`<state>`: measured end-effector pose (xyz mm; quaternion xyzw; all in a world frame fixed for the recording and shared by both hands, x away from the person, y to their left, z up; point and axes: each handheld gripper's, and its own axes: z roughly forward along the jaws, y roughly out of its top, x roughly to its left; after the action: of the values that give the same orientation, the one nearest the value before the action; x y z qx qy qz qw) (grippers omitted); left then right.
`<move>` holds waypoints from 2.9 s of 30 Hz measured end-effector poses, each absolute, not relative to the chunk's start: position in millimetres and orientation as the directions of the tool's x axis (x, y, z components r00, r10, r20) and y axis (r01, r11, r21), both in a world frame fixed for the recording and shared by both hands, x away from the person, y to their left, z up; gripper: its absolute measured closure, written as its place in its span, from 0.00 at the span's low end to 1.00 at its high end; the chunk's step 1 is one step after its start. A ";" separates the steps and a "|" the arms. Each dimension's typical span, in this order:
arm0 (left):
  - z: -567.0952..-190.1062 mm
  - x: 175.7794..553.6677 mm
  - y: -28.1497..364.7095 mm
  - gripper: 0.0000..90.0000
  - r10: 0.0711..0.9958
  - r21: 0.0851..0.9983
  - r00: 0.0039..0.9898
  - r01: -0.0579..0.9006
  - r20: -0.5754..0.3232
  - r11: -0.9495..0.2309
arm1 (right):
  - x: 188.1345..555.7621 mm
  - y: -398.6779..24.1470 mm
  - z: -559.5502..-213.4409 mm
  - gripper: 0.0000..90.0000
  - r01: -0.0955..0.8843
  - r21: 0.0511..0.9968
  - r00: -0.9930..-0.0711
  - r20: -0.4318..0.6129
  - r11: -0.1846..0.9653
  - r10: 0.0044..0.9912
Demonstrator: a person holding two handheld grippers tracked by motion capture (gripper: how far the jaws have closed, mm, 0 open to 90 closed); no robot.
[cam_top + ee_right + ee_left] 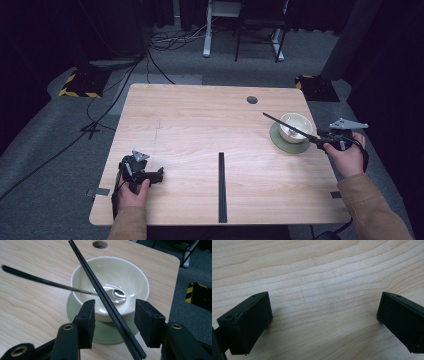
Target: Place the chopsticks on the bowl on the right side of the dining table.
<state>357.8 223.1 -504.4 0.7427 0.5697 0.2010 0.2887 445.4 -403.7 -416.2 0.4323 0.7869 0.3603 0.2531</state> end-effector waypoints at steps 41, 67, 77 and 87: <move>-504.5 356.9 223.2 0.00 0.962 0.659 0.271 0.729 -0.030 -0.185 | 501.8 -433.6 -430.4 0.54 0.582 0.762 -0.333 -0.094 0.283 0.938; -504.5 356.9 223.2 0.00 0.962 0.659 0.271 0.729 -0.030 -0.185 | 500.8 -463.0 -429.5 0.56 0.595 0.772 -0.172 -0.151 0.225 0.974; -504.5 356.9 223.2 0.00 0.962 0.659 0.271 0.729 -0.030 -0.185 | 505.4 -460.7 -437.6 0.55 0.607 0.767 -0.161 -0.137 0.208 0.977; -504.5 356.9 223.2 0.00 0.962 0.659 0.271 0.729 -0.030 -0.185 | 501.5 -461.5 -433.8 0.55 0.592 0.779 -0.151 -0.144 0.206 0.978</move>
<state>356.9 223.2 -504.5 0.7428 0.5692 0.2014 0.2891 501.5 -461.5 -433.8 0.5599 0.7011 0.2893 0.3334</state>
